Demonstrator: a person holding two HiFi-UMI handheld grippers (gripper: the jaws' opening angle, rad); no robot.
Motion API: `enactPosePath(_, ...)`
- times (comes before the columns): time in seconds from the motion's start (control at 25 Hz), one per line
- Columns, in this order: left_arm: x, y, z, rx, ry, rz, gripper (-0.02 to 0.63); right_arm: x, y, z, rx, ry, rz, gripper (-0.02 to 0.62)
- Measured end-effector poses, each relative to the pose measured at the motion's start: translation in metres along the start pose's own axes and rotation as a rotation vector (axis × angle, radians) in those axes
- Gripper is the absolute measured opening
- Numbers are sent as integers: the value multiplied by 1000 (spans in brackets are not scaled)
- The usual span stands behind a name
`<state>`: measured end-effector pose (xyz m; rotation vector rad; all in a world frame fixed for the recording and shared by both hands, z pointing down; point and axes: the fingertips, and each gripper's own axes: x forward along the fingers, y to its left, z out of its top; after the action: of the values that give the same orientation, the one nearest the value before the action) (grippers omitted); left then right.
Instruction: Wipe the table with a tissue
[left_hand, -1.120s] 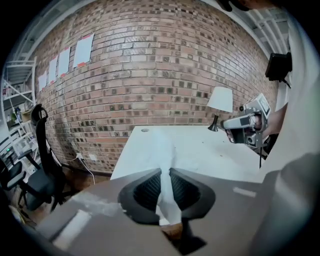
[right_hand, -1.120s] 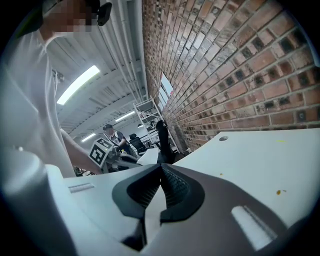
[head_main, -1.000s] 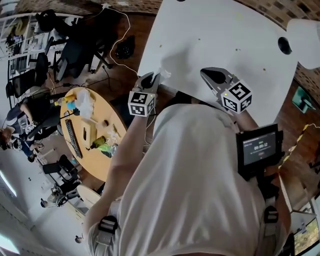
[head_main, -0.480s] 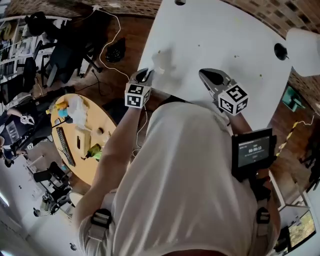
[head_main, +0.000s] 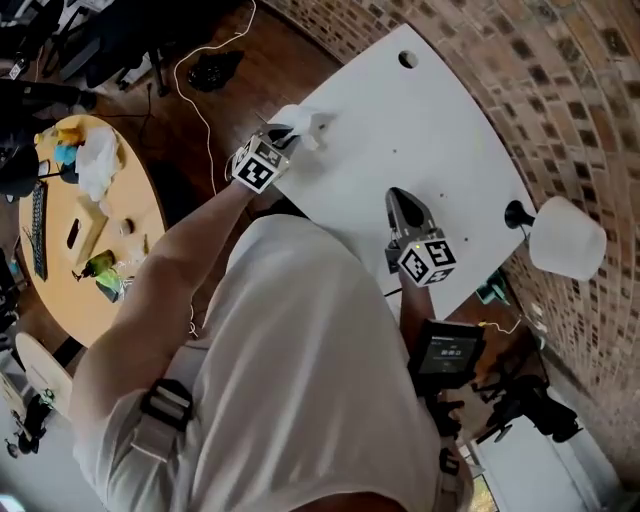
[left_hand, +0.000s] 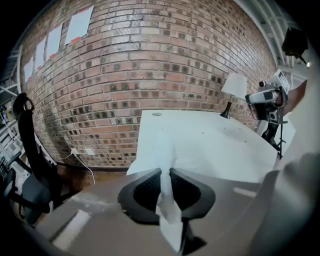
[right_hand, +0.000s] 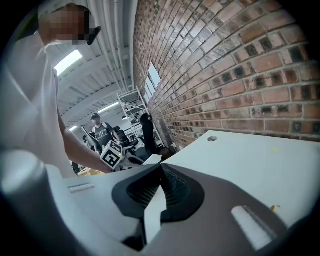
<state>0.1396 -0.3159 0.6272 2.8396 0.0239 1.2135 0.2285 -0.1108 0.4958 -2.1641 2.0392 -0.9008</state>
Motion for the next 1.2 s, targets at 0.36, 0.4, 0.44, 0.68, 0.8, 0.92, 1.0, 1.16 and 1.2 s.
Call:
enactPosePath(0.36, 33, 0, -2, 38, 57, -9, 49, 21, -3, 3, -35, 47, -1, 7)
enactPosePath(0.4, 36, 4, -3, 47, 62, -1, 48, 25, -4, 2, -39, 50, -2, 8)
enactPosePath(0.44, 38, 7, -3, 57, 68, 6, 48, 28, -6, 2, -40, 52, -5, 8)
enactPosePath(0.68, 59, 7, -8, 125, 95, -4, 46, 26, -6, -2, -3, 41, -53, 8)
enactPosePath(0.8, 71, 0, 2, 197, 88, -15, 44, 23, -9, -2, 13, 42, -69, 8)
enactPosePath(0.92, 83, -12, 15, 226, 78, -40, 43, 16, -14, -1, 30, 36, -85, 7)
enactPosePath(1.0, 88, -22, 23, 262, 73, -71, 41, 14, -16, -1, 35, 33, -95, 7)
enactPosePath(1.16, 94, -44, 25, 325, 85, -159, 40, 18, -14, -2, 45, 24, -112, 8)
enactPosePath(1.2, 94, -50, 24, 329, 91, -188, 40, 20, -13, -2, 47, 22, -114, 7)
